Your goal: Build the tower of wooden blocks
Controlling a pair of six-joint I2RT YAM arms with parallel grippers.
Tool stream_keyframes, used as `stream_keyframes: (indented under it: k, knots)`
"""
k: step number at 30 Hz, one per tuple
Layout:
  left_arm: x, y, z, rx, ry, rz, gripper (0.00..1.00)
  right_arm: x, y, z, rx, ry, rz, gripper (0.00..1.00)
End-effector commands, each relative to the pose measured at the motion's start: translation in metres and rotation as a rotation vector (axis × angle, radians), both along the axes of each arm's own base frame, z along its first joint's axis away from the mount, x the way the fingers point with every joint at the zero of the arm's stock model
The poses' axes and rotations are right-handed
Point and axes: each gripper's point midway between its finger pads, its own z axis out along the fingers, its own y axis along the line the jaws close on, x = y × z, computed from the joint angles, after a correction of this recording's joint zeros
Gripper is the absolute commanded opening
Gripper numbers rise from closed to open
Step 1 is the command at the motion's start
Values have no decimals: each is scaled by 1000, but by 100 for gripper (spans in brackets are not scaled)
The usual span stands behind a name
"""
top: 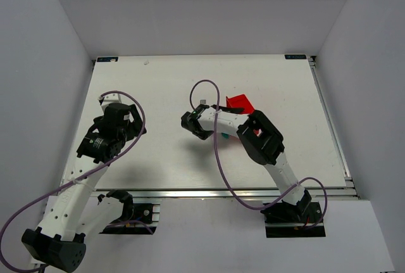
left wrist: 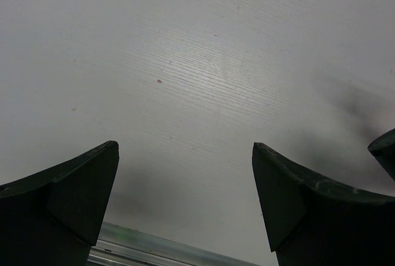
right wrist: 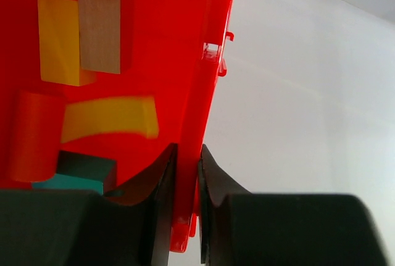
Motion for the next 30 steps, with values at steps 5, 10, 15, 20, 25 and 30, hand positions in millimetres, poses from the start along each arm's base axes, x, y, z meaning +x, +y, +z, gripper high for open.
stream_keyframes:
  k: [5,10,15,20,25,30]
  knots:
    - [4,-4,4,-7,-27,-24,98,-8,1,2,-96,145,36,0]
    - [5,-9,1,-17,-14,-52,98,-8,10,3,-136,155,67,0]
    - [8,-19,-4,-53,2,-81,98,-6,19,14,-181,119,109,0]
    - [7,-36,-20,-122,60,-122,98,-14,22,0,-207,161,129,0]
    - [9,-46,-31,-202,58,-100,98,-19,25,-17,-226,204,137,0]
    - [18,-70,-63,-305,93,-124,98,-24,25,-30,-256,244,140,0]
